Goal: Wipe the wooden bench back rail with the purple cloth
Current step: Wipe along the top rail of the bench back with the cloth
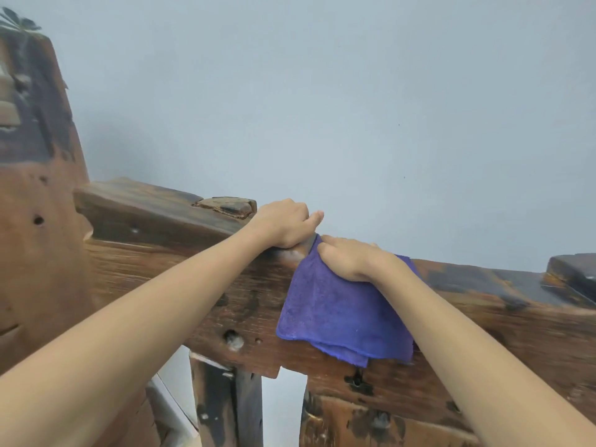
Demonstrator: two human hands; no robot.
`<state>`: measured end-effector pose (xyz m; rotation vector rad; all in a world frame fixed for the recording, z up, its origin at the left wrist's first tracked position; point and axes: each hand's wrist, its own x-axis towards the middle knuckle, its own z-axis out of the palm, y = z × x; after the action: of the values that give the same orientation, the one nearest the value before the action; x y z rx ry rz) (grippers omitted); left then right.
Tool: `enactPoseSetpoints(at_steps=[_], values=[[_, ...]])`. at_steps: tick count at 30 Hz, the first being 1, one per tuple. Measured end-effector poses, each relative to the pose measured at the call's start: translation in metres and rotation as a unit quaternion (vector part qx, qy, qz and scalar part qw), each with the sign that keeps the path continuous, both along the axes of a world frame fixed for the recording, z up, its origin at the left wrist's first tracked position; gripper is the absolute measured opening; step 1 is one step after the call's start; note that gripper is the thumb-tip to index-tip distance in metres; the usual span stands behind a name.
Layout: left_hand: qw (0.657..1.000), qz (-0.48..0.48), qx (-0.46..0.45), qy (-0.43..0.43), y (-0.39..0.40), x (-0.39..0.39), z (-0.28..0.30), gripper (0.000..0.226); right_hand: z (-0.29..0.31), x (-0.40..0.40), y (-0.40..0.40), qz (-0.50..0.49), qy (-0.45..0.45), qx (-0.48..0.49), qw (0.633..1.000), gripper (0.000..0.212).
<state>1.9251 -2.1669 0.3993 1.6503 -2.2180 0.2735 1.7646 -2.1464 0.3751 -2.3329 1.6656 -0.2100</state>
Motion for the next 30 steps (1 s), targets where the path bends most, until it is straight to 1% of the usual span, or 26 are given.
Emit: enactPoseSetpoints(at_steps=[2,3,7,9,12,17,21,22,24,25,26,28,29,30], values=[[0.999,0.016,0.043,-0.011,0.005,-0.003,0.001,0.059,0.006,0.006,-0.012,-0.012,-0.003,0.029,1.000,0.055],[0.998,0.022,0.058,-0.019,0.007,-0.005,0.002,0.057,0.007,0.009,-0.015,-0.022,0.001,0.027,0.999,0.055],[0.996,0.034,0.066,-0.043,0.004,-0.005,0.001,0.042,0.006,0.002,-0.007,-0.020,0.026,0.008,0.999,0.058],[0.996,0.030,0.069,-0.046,0.000,-0.004,-0.001,0.038,0.003,-0.013,0.007,-0.032,0.020,-0.002,0.999,0.061],[0.996,0.031,0.066,-0.051,-0.003,-0.002,-0.003,0.041,0.000,-0.038,0.023,-0.079,0.019,-0.025,0.996,0.062],[0.995,0.041,0.072,-0.063,-0.004,-0.004,0.000,0.035,-0.005,-0.092,0.051,-0.164,0.051,-0.081,0.982,0.062],[0.988,0.095,0.098,-0.067,0.000,-0.016,0.003,0.042,-0.010,-0.133,0.072,-0.203,0.058,-0.112,0.971,0.066],[0.984,0.115,0.109,-0.085,0.005,-0.025,0.005,0.041,-0.010,-0.143,0.076,-0.207,0.058,-0.116,0.970,0.067],[0.965,0.148,0.119,-0.179,0.014,-0.048,0.003,0.036,-0.009,-0.165,0.087,-0.211,0.055,-0.123,0.968,0.066],[0.957,0.150,0.107,-0.224,0.017,-0.062,0.001,0.035,-0.009,-0.178,0.092,-0.211,0.055,-0.129,0.967,0.065],[0.954,0.150,0.095,-0.244,0.020,-0.071,-0.002,0.034,-0.011,-0.188,0.097,-0.210,0.057,-0.134,0.967,0.063],[0.965,0.120,0.092,-0.216,0.011,-0.083,-0.007,0.030,-0.013,-0.206,0.106,-0.212,0.059,-0.145,0.965,0.062],[0.976,0.074,0.104,-0.177,0.002,-0.087,-0.011,0.026,-0.014,-0.211,0.108,-0.212,0.060,-0.148,0.964,0.062],[0.985,0.013,0.130,-0.110,-0.003,-0.090,-0.014,0.026,-0.014,-0.214,0.107,-0.212,0.061,-0.148,0.964,0.063]])
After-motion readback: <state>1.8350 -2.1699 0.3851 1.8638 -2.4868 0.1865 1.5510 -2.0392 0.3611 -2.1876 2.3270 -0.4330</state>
